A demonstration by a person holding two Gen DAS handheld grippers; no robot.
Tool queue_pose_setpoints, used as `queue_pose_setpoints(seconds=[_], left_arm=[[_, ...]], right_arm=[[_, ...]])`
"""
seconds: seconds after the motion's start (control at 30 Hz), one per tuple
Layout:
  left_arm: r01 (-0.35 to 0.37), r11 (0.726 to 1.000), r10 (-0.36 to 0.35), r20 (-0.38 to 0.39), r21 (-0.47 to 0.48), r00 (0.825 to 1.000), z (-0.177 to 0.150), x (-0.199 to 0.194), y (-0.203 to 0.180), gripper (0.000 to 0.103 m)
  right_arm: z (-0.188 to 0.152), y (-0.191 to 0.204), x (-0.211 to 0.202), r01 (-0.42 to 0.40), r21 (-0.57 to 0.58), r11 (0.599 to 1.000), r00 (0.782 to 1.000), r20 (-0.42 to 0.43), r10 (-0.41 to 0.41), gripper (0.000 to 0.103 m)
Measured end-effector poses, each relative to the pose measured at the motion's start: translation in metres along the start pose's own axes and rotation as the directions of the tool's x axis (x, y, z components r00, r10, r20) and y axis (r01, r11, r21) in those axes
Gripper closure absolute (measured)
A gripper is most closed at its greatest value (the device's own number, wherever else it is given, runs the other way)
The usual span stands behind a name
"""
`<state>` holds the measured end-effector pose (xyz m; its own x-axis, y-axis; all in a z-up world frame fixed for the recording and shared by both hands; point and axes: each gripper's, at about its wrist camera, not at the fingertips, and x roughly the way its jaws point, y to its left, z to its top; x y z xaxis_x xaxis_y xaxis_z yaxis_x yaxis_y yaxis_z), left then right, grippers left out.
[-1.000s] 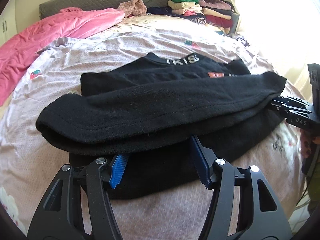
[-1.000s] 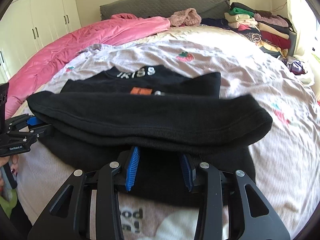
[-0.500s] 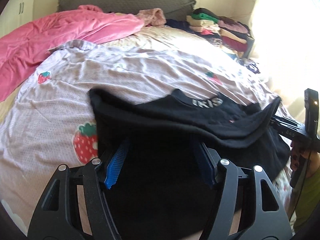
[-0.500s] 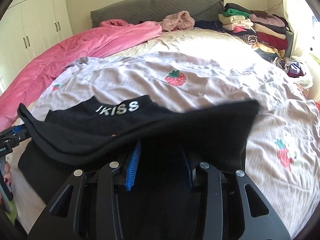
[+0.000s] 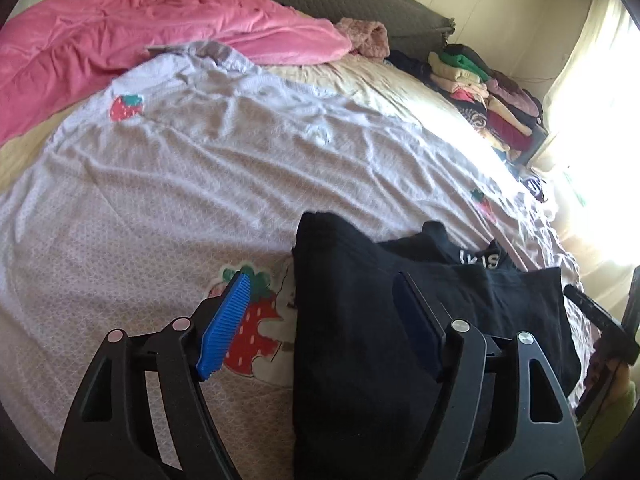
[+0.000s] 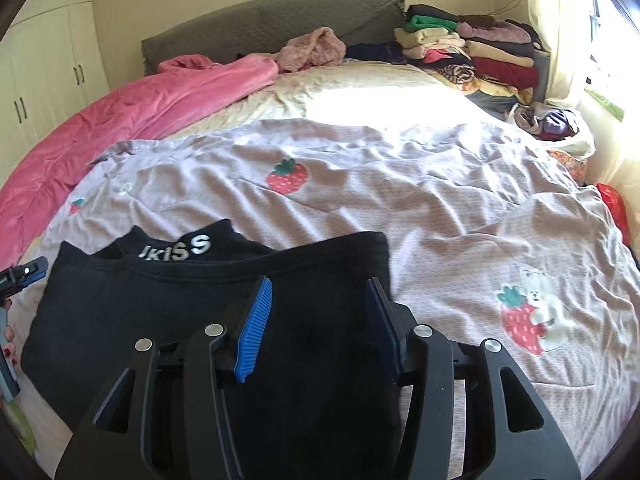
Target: Fold small clothes
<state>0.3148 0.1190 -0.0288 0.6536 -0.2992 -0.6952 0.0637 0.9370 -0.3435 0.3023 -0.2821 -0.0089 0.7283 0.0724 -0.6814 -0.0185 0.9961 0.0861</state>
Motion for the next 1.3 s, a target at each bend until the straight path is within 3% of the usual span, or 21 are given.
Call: queue_pose_setpoints(seconds=[0.13,0.37,0.43,0.7,0.97,1.03,1.3], left_arm=[[0.085,0.996,-0.085,-0.027,-0.019,0.996,-0.007,0.007,0.005,0.036],[0.097,0.995,-0.097,-0.030,-0.015,0.995,-0.013,0.014,0.009,0.037],[0.093,0.995,-0.093,-0.023,-0.022,0.995,-0.013,0.016,0.012,0.050],[0.085,0.996,-0.085,-0.023,0.021,0.996,-0.014,0.014,0.006,0.073],[0.051,0.995,-0.050,-0.019,0.081,0.999,-0.015,0.011,-0.004,0.083],[0.052,0.994,-0.051,-0.017,0.097,0.999,-0.016,0.009,-0.006,0.091],[0.040,0.989,-0.042,0.010,0.142,0.999,-0.016,-0.003,-0.014,0.096]], right_arm=[[-0.002,-0.009,0.009,0.030,0.026,0.999,0.999,-0.025,-0.029,0.051],[-0.005,-0.010,0.029,0.039,0.057,0.998,0.997,-0.061,-0.036,0.051],[-0.005,-0.012,0.032,0.032,0.081,0.996,0.998,-0.065,-0.027,0.051],[-0.010,-0.012,0.033,0.016,0.098,0.995,0.998,-0.063,-0.010,0.070],[-0.013,-0.012,0.027,0.017,0.104,0.994,0.999,-0.036,-0.013,0.080],[-0.013,-0.014,0.025,0.015,0.111,0.994,1.000,-0.029,-0.012,0.081],[-0.015,-0.015,0.018,0.017,0.116,0.993,1.000,-0.008,-0.016,0.090]])
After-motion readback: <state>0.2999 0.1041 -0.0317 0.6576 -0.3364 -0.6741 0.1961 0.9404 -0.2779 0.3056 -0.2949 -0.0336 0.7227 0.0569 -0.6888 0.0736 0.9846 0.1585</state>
